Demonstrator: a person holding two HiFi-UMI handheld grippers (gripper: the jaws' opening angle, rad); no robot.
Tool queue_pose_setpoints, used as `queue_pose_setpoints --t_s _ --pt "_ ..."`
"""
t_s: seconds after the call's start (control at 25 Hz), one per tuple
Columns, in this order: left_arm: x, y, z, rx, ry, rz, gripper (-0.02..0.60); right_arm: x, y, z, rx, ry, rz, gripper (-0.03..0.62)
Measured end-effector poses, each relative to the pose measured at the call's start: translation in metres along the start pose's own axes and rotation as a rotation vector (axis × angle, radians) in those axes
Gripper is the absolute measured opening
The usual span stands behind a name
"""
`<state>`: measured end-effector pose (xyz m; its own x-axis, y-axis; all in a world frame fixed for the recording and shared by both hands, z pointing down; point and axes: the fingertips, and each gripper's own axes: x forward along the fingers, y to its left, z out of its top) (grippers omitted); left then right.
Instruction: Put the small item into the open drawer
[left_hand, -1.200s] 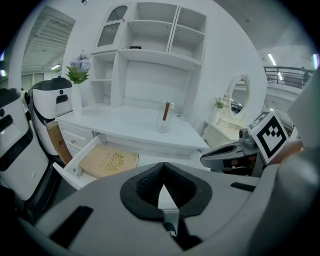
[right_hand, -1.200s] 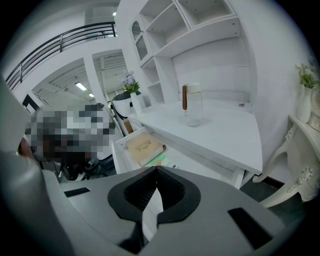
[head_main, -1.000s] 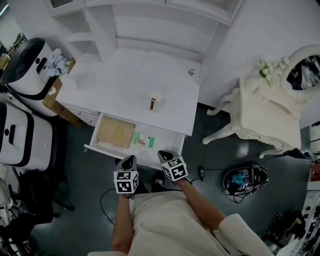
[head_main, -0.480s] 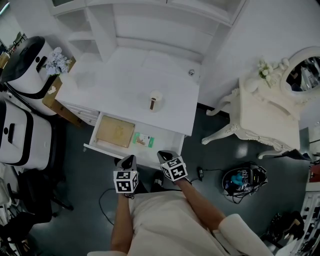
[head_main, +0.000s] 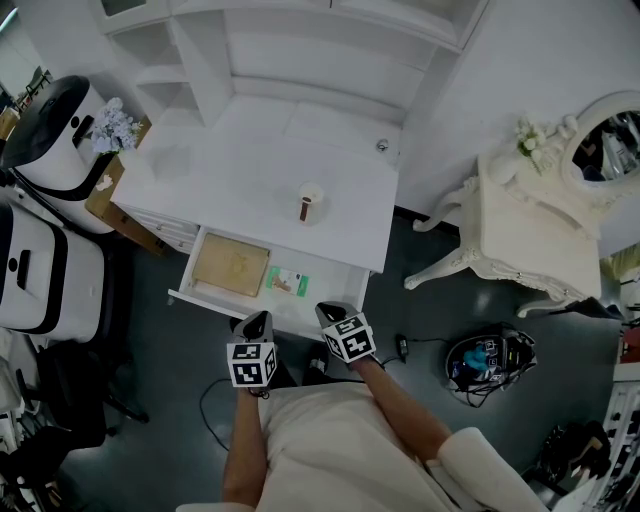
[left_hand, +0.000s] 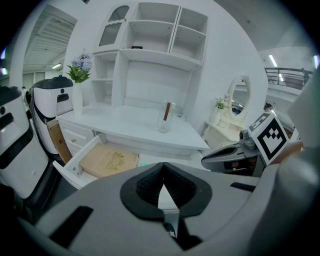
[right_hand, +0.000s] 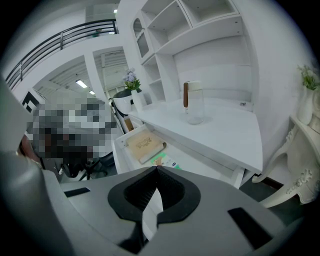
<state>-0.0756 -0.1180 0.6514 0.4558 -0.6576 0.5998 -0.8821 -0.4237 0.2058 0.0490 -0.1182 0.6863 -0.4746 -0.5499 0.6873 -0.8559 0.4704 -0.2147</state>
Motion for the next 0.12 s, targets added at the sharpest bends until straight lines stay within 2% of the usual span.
queue_pose_setpoints --t_s 0.12 --pt "-0.0008 0.0000 -0.0004 0.000 0.003 0.000 0.016 -0.0003 0.0001 0.0007 -0.001 -0.001 0.001 0.026"
